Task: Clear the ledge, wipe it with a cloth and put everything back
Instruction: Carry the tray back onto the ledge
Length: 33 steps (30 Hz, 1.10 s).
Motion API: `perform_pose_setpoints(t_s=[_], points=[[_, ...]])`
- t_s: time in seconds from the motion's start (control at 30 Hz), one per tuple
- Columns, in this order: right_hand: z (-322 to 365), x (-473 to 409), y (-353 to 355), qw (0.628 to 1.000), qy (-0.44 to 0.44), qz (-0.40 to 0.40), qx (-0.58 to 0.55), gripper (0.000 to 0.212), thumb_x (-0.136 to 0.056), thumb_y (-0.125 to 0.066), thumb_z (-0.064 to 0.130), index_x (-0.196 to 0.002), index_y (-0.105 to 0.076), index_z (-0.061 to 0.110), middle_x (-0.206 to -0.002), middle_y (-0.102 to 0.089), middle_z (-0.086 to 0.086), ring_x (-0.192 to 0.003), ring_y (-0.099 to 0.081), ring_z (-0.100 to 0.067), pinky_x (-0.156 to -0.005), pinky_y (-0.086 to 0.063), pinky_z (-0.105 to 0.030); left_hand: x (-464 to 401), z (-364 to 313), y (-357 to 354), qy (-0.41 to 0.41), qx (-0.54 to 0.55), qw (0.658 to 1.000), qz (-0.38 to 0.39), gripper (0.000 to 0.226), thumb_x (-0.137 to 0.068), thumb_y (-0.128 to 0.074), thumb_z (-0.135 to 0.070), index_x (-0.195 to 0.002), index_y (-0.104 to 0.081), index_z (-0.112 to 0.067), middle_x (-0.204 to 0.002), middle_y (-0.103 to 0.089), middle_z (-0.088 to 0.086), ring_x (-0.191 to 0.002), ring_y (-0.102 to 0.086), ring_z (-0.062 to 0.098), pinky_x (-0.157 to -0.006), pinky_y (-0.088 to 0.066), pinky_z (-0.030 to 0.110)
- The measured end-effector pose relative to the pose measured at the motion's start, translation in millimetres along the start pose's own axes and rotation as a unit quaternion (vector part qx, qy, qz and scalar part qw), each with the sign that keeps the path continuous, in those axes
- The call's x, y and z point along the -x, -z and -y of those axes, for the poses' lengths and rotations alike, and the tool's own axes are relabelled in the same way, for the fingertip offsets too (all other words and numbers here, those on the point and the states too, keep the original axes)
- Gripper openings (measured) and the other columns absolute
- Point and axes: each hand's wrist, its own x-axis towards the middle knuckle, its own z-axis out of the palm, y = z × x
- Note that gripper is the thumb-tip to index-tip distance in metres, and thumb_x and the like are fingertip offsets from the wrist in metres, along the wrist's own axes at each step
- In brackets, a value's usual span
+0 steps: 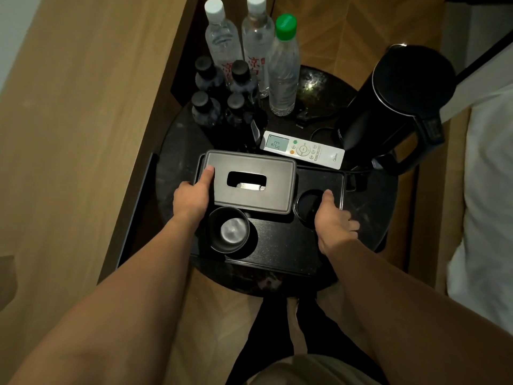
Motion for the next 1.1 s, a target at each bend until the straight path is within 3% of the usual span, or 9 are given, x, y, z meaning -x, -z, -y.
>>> perform_pose_setpoints(t_s=[0.1,0.2,0.33,0.43,0.6,0.83,1.1], points=[[0,1,-2,1.000,-0.006,-0.012,0.018,0.091,-0.092,-0.032,0.073,-0.152,-0.024,0.004,-0.152,-0.025,-0.017,-0.138,-0.027,-0.035,-0.112,-0.027,-0.043,-5,-1,3,0.020,0.016,1.000,0.017,0.135,-0.043,-0.057,-0.100,-0.145,-0.046,-0.012,-0.144,-0.052,0.010,-0.127,-0.052,0.036,-0.108,-0.043,0.055],[-3,2,-3,0.999,-0.009,-0.026,0.041,0.094,-0.090,-0.034,0.075,-0.150,-0.027,0.003,-0.148,-0.030,-0.018,-0.136,-0.030,-0.036,-0.111,-0.029,-0.044,-9,2,7,0.036,0.038,0.998,0.031,0.139,-0.036,-0.066,-0.098,-0.143,-0.047,-0.012,-0.139,-0.056,0.009,-0.124,-0.055,0.036,-0.107,-0.045,0.054],[-10,5,-2,0.997,-0.007,-0.044,0.067,0.092,-0.091,-0.033,0.073,-0.148,-0.028,0.001,-0.149,-0.032,-0.020,-0.136,-0.032,-0.036,-0.109,-0.029,-0.045,-13,11,13,0.046,0.065,0.995,0.052,0.117,-0.028,-0.074,-0.096,-0.116,-0.064,-0.019,-0.123,-0.067,0.007,-0.111,-0.064,0.034,-0.101,-0.050,0.050],[-12,11,-2,0.996,-0.005,-0.055,0.073,0.090,-0.092,-0.034,0.072,-0.147,-0.028,0.002,-0.148,-0.032,-0.019,-0.136,-0.032,-0.036,-0.108,-0.030,-0.045,-8,14,17,0.040,0.081,0.995,0.046,0.101,-0.032,-0.075,-0.094,-0.102,-0.059,-0.023,-0.122,-0.065,0.006,-0.109,-0.064,0.032,-0.100,-0.051,0.050],[-11,25,-4,0.993,0.023,-0.063,0.099,0.090,-0.093,-0.030,0.073,-0.145,-0.029,0.000,-0.146,-0.034,-0.021,-0.134,-0.033,-0.037,-0.108,-0.029,-0.042,1,20,34,0.022,0.139,0.987,0.075,0.111,-0.037,-0.082,-0.085,-0.119,-0.064,-0.012,-0.114,-0.072,0.008,-0.095,-0.073,0.027,-0.090,-0.059,0.045],[-13,48,-7,0.991,0.041,-0.061,0.110,0.090,-0.092,-0.031,0.073,-0.146,-0.028,0.001,-0.147,-0.033,-0.020,-0.134,-0.033,-0.035,-0.103,-0.034,-0.043,2,52,63,0.059,0.160,0.984,0.055,0.113,-0.032,-0.079,-0.092,-0.118,-0.069,-0.019,-0.120,-0.070,0.006,-0.104,-0.070,0.029,-0.095,-0.055,0.047],[-5,72,-12,0.977,0.135,-0.036,0.159,0.092,-0.091,-0.034,0.073,-0.147,-0.028,0.001,-0.147,-0.033,-0.020,-0.135,-0.031,-0.035,-0.106,-0.032,-0.045,34,105,89,0.101,0.243,0.965,-0.013,0.115,-0.030,-0.079,-0.092,-0.120,-0.068,-0.021,-0.117,-0.071,0.006,-0.101,-0.072,0.031,-0.089,-0.058,0.048]])
